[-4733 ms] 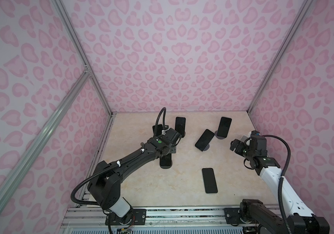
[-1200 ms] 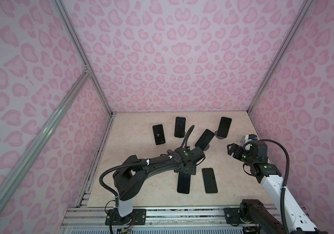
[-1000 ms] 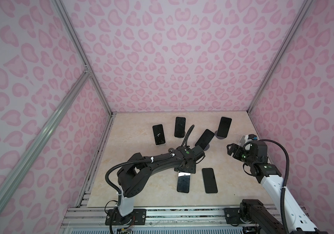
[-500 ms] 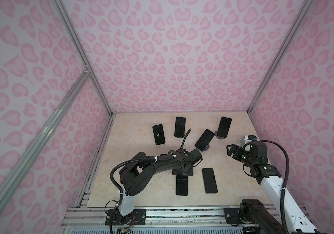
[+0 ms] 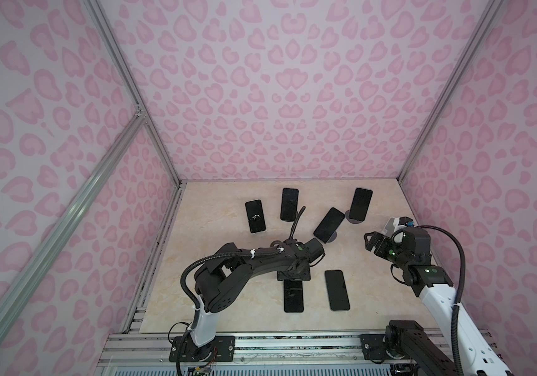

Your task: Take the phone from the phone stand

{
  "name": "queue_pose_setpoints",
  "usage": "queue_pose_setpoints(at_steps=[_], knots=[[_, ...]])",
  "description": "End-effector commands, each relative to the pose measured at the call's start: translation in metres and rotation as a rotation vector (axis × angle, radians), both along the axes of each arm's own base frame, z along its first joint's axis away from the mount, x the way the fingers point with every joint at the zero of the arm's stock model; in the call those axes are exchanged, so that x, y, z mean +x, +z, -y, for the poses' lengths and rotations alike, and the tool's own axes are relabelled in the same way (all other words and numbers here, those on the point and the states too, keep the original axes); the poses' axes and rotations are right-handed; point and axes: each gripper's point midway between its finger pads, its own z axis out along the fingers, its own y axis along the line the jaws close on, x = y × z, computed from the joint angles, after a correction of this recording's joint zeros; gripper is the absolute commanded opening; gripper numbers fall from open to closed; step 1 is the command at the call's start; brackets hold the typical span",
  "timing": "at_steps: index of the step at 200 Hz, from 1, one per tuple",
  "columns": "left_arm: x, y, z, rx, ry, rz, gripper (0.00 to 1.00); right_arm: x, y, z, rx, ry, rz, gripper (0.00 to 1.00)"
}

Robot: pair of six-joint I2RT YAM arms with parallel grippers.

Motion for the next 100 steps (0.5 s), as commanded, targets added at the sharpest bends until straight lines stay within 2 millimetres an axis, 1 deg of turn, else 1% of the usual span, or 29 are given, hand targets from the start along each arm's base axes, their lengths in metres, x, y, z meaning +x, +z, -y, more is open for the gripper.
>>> queue_pose_setpoints(at_steps=[1, 20, 44, 61, 68, 79, 92, 100], knots=[[0.002, -0.005, -0.007, 0.034, -0.008, 0.015, 0.76, -0.002, -0.001, -0.005, 0.018, 0.02, -0.009, 0.95], [0.004, -0.002, -0.009, 0.044, -0.021, 0.031, 0.82, -0.009, -0.009, -0.014, 0.028, 0.044, -0.039, 0.95], [0.005, -0.002, -0.009, 0.041, -0.036, 0.031, 0.85, -0.025, -0.023, -0.022, 0.005, 0.069, -0.099, 0.96], [0.008, 0.002, -0.008, 0.031, -0.053, 0.048, 0.87, -0.035, -0.03, -0.028, 0.014, 0.084, -0.122, 0.96], [0.009, 0.006, -0.007, 0.028, -0.066, 0.062, 0.87, -0.04, -0.034, -0.032, 0.023, 0.096, -0.138, 0.95], [0.012, 0.018, -0.006, 0.013, -0.082, 0.09, 0.88, -0.047, -0.041, -0.04, 0.033, 0.118, -0.164, 0.95], [0.017, 0.037, -0.005, -0.01, -0.109, 0.132, 0.91, -0.055, -0.049, -0.049, 0.015, 0.146, -0.197, 0.96], [0.021, 0.053, -0.002, -0.032, -0.128, 0.163, 0.92, -0.059, -0.052, -0.052, -0.01, 0.154, -0.212, 0.95]])
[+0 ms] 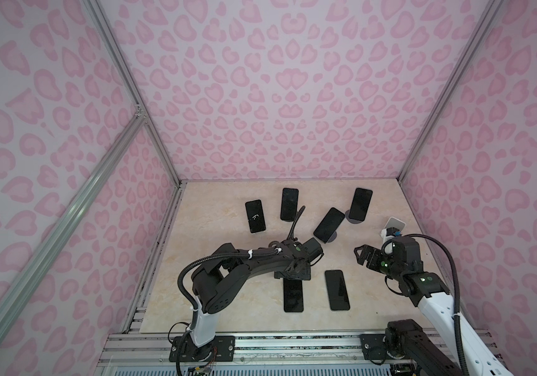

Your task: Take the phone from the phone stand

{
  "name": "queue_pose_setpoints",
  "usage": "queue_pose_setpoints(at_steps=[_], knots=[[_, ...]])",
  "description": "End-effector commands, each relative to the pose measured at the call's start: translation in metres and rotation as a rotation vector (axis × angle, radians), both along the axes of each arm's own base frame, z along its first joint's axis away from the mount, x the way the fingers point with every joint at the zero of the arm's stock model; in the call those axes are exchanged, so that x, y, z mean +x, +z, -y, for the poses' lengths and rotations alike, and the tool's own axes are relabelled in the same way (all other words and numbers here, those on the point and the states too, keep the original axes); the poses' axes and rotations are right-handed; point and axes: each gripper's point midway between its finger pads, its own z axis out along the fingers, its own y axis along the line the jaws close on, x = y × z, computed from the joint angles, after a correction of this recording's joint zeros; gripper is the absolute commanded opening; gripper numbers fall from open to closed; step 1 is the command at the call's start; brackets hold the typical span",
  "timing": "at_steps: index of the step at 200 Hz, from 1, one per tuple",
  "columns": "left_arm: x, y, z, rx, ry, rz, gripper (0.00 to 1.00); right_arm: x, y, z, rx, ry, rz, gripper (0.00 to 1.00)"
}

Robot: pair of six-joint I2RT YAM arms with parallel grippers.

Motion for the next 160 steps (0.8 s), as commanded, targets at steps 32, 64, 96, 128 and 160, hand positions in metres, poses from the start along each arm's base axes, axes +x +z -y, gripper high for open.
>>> queue_pose_setpoints(at_steps=[32, 64, 96, 128, 160], knots=[[0.025, 0.113, 0.01, -0.129, -0.142, 0.229, 0.98, -0.015, -0.012, -0.01, -0.072, 0.008, -0.09, 0.94], [0.024, 0.197, -0.004, -0.241, -0.206, 0.428, 0.98, -0.004, 0.012, -0.02, -0.118, 0.017, -0.068, 0.93], [0.015, 0.228, -0.065, -0.196, -0.151, 0.614, 0.97, 0.003, 0.031, -0.033, -0.175, 0.007, -0.041, 0.93], [0.016, 0.189, -0.105, -0.148, -0.086, 0.541, 0.97, 0.014, 0.041, -0.048, -0.181, -0.001, -0.017, 0.95], [0.025, 0.14, -0.105, -0.135, -0.118, 0.385, 0.97, 0.026, 0.042, -0.057, -0.188, -0.012, 0.002, 0.98]])
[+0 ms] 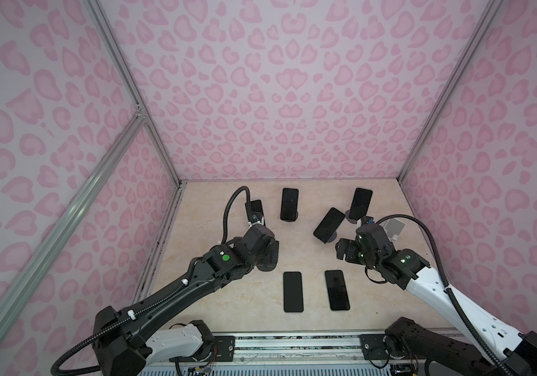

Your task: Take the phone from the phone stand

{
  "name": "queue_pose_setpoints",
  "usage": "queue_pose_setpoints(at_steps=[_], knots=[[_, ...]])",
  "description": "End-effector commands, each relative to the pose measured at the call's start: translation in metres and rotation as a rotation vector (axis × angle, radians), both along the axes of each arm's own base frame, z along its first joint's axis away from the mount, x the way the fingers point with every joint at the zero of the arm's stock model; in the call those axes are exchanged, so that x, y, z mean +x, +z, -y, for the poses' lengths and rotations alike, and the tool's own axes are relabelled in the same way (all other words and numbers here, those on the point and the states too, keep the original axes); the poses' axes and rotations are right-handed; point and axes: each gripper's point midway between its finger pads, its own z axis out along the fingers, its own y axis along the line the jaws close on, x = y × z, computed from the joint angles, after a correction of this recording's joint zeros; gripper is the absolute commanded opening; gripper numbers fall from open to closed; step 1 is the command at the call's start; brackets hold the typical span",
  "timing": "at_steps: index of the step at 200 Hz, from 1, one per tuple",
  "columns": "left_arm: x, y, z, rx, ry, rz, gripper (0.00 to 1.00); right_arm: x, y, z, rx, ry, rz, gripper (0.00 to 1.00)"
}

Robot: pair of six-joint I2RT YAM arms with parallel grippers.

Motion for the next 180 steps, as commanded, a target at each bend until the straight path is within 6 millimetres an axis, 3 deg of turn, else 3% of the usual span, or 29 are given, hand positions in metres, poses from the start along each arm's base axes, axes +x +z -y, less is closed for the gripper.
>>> queue_pose_setpoints(at_steps=[1, 24, 62, 92, 116, 153, 180], knots=[[0.002, -0.025, 0.012, 0.0, -0.082, -0.079, 0.97, 0.01, 0.002, 0.001, -0.011, -0.044, 0.033, 0.98], [0.011, -0.042, 0.025, 0.009, -0.107, -0.114, 0.97, 0.02, -0.004, -0.004, -0.05, -0.024, 0.017, 0.98], [0.029, -0.06, 0.023, 0.029, -0.041, -0.133, 0.97, 0.038, -0.003, -0.005, -0.139, -0.014, -0.011, 0.99], [0.043, -0.09, 0.022, 0.041, -0.023, -0.202, 1.0, 0.045, -0.007, -0.005, -0.113, -0.013, -0.009, 0.99], [0.049, -0.106, 0.024, 0.026, -0.022, -0.222, 0.83, 0.048, -0.01, 0.003, -0.1, -0.027, -0.014, 0.98], [0.052, -0.108, 0.018, 0.033, 0.033, -0.221, 0.6, 0.051, -0.013, 0.015, -0.072, -0.036, -0.006, 0.98], [0.048, -0.108, 0.014, 0.009, 0.082, -0.222, 0.51, 0.055, -0.012, 0.017, -0.066, -0.029, -0.001, 0.97]])
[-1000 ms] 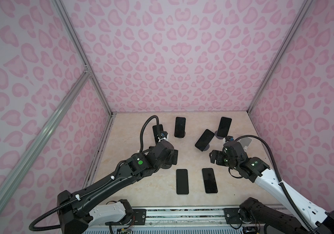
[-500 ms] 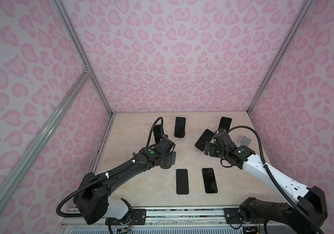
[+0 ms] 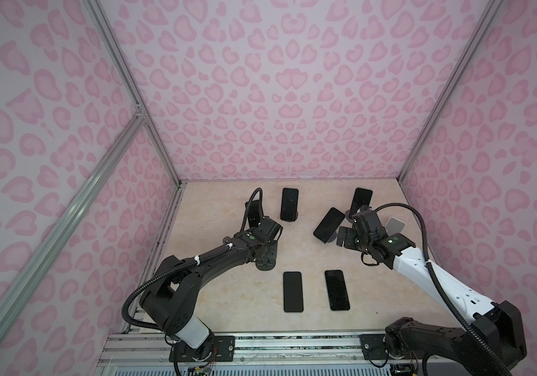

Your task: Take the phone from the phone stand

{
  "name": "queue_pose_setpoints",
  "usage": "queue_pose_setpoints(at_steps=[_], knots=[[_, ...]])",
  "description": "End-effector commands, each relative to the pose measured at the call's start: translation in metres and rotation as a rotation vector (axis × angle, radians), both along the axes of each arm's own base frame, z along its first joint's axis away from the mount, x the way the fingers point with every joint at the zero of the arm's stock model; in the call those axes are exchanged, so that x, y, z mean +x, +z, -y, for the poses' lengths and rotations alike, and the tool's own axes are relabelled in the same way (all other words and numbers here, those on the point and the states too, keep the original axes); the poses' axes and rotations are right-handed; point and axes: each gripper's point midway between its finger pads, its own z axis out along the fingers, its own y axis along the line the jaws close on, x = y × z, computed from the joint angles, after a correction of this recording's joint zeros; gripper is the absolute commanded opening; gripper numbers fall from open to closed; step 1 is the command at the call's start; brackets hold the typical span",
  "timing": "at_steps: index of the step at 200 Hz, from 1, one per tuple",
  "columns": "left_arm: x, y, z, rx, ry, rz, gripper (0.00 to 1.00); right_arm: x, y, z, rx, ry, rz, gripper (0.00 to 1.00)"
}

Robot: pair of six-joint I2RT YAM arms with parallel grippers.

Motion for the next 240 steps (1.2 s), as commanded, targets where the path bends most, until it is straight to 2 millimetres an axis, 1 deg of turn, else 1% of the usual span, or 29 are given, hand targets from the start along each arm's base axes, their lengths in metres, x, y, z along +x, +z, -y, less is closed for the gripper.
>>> queue_pose_setpoints(at_steps=[1, 10, 21, 36, 55, 68, 85, 107, 118, 126, 136, 146, 157, 164, 168, 171, 174, 187, 205, 229, 240], knots=[[0.002, 0.004, -0.004, -0.021, 0.06, 0.02, 0.51, 0.006, 0.002, -0.005, 0.016, 0.036, 0.021, 0.97], [0.0, 0.008, -0.007, -0.022, 0.076, 0.027, 0.48, 0.007, 0.004, -0.005, 0.013, 0.04, 0.025, 0.97], [-0.001, 0.019, -0.012, -0.026, 0.095, 0.047, 0.47, 0.008, 0.004, -0.004, 0.01, 0.043, 0.026, 0.97], [-0.003, 0.043, -0.022, -0.029, 0.122, 0.102, 0.46, 0.008, 0.004, -0.003, 0.016, 0.047, 0.032, 0.96], [-0.004, 0.072, -0.04, -0.005, 0.158, 0.165, 0.46, 0.009, 0.001, 0.0, 0.038, 0.043, 0.038, 0.96], [-0.002, 0.087, -0.058, 0.012, 0.197, 0.179, 0.46, 0.009, -0.001, 0.0, 0.052, 0.044, 0.038, 0.95], [0.01, 0.098, -0.086, -0.01, 0.274, 0.182, 0.46, 0.01, 0.0, -0.002, 0.06, 0.056, 0.043, 0.95], [0.042, 0.104, -0.124, -0.131, 0.39, 0.186, 0.46, 0.012, 0.005, -0.004, 0.07, 0.067, 0.059, 0.95], [0.062, 0.101, -0.141, -0.145, 0.445, 0.194, 0.46, 0.012, 0.006, -0.006, 0.074, 0.073, 0.061, 0.95], [0.079, 0.096, -0.149, -0.149, 0.471, 0.203, 0.46, 0.012, 0.007, -0.006, 0.08, 0.076, 0.065, 0.95], [0.099, 0.086, -0.151, -0.165, 0.471, 0.207, 0.45, 0.011, 0.008, -0.007, 0.086, 0.076, 0.066, 0.94], [0.117, 0.078, -0.153, -0.143, 0.478, 0.207, 0.45, 0.011, 0.011, -0.008, 0.096, 0.077, 0.074, 0.94], [0.137, 0.074, -0.156, -0.116, 0.477, 0.208, 0.45, 0.009, 0.014, -0.008, 0.105, 0.075, 0.086, 0.94], [0.147, 0.073, -0.162, -0.084, 0.487, 0.209, 0.45, 0.008, 0.016, -0.007, 0.113, 0.073, 0.095, 0.94], [0.149, 0.066, -0.164, -0.065, 0.491, 0.196, 0.45, 0.007, 0.016, -0.007, 0.115, 0.075, 0.096, 0.94], [0.157, 0.072, -0.165, -0.065, 0.493, 0.209, 0.45, 0.006, 0.016, -0.006, 0.116, 0.072, 0.097, 0.94], [0.161, 0.07, -0.167, -0.059, 0.497, 0.204, 0.45, 0.006, 0.017, -0.007, 0.117, 0.074, 0.099, 0.94], [0.171, 0.062, -0.175, -0.02, 0.512, 0.186, 0.45, 0.003, 0.018, -0.004, 0.12, 0.07, 0.104, 0.94], [0.177, 0.049, -0.18, 0.006, 0.529, 0.143, 0.45, 0.0, 0.016, -0.001, 0.118, 0.065, 0.1, 0.94], [0.173, 0.028, -0.18, 0.012, 0.533, 0.091, 0.45, -0.004, 0.01, 0.004, 0.115, 0.059, 0.089, 0.94], [0.17, 0.022, -0.18, 0.011, 0.539, 0.078, 0.45, -0.005, 0.008, 0.005, 0.113, 0.055, 0.083, 0.94]])
